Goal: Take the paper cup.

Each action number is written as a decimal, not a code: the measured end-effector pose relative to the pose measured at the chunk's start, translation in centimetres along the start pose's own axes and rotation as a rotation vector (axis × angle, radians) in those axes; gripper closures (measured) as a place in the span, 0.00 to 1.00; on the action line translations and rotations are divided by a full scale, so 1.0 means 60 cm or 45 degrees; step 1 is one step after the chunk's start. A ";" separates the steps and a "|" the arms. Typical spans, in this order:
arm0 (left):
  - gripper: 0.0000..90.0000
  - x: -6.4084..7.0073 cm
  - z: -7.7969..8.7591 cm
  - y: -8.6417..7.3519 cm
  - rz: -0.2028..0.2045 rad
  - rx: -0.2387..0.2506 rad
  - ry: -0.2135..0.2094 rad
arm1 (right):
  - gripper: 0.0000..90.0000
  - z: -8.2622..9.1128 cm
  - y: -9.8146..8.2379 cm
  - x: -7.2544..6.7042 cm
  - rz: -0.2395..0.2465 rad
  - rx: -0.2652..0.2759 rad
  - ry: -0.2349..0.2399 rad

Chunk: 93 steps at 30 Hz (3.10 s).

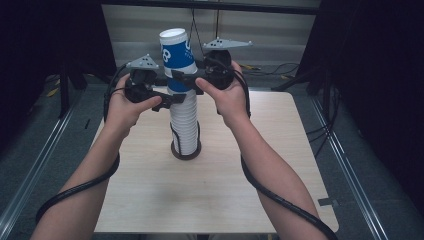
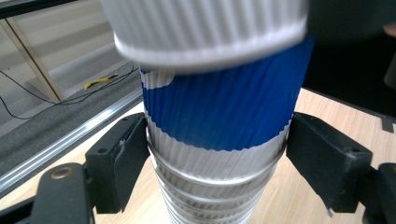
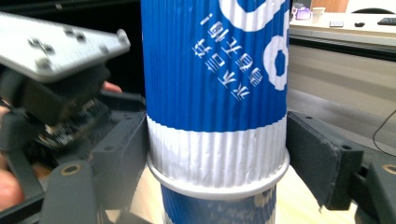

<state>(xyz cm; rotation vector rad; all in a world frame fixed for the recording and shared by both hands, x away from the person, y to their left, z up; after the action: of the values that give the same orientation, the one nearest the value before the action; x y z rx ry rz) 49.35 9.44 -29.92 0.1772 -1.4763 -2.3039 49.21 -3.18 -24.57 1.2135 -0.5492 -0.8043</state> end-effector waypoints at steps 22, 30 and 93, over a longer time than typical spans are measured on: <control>0.24 -0.004 0.002 -0.009 0.031 -0.001 -0.011 | 0.26 0.017 0.027 0.002 -0.035 0.068 0.011; 0.24 -0.001 0.000 -0.007 0.030 -0.011 -0.012 | 0.26 0.025 0.029 0.005 -0.025 0.076 -0.004; 0.18 0.009 0.017 -0.042 0.035 -0.066 0.038 | 0.26 0.126 -0.075 0.131 -0.121 0.118 -0.089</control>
<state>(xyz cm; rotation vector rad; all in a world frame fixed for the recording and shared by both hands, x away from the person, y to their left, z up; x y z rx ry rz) 47.90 11.03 -31.67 0.1752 -1.3944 -2.3047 47.27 -14.54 -27.13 1.3082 -0.5949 -0.9129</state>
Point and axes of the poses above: each handheld gripper's, and its own axes: z roughly backward along the jaws, y roughly out of its top, x roughly to its right, the point moved 6 cm from there along -z, roughly forward along the jaws, and after that the axes turned 11 degrees about -y, right-handed, at the moved point
